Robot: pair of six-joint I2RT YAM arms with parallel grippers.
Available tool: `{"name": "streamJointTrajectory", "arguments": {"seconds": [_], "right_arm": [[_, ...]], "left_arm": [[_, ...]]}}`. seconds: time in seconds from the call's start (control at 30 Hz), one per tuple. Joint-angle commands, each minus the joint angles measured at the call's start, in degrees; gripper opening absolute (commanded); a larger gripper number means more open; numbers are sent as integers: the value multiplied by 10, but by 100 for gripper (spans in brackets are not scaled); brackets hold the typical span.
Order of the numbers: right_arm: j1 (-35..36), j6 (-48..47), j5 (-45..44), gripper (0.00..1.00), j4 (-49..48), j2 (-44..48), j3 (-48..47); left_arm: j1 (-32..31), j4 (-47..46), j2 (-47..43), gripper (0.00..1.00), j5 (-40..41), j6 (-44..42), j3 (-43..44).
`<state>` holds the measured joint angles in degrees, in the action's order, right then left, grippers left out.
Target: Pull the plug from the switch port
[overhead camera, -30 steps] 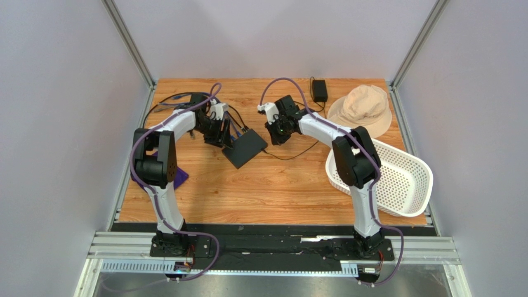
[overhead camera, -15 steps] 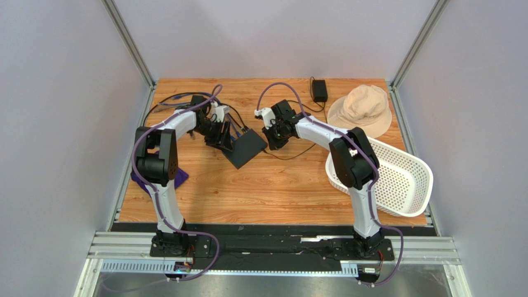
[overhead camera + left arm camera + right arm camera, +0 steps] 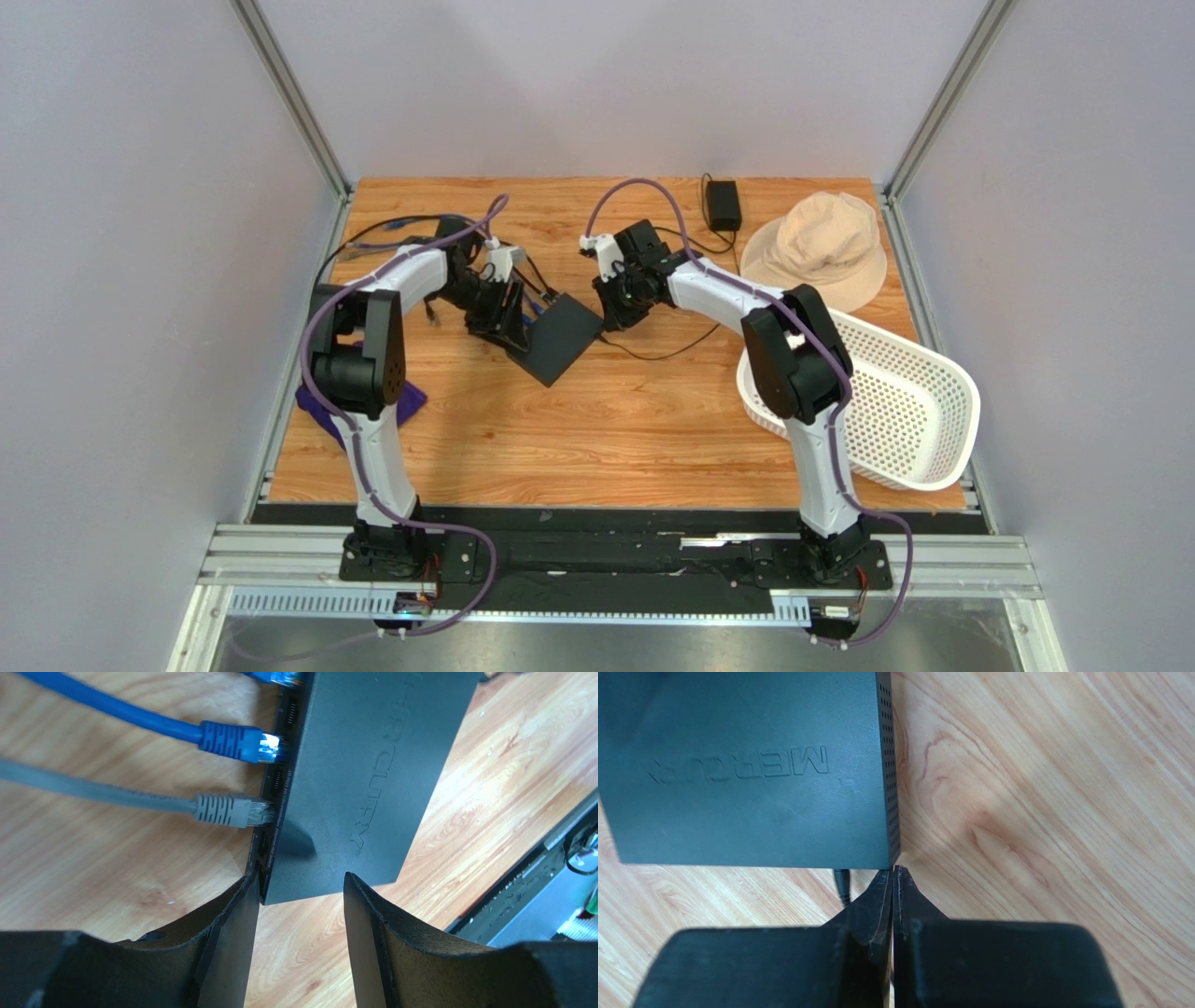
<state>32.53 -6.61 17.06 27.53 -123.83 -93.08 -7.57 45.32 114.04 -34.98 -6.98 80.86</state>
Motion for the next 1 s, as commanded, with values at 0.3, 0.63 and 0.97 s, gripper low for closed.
{"name": "streamJointTrajectory", "arguments": {"seconds": [0.3,0.63,0.97], "right_arm": [[-5,56,33,0,-13,-116,-196],[-25,55,15,0,3,-78,-196],[-59,-10,2,47,31,23,-186]], "left_arm": [[-56,29,-21,56,-38,-15,-12],[-99,48,-4,56,-69,-12,45],[-92,77,-107,60,-38,-67,103]]}}
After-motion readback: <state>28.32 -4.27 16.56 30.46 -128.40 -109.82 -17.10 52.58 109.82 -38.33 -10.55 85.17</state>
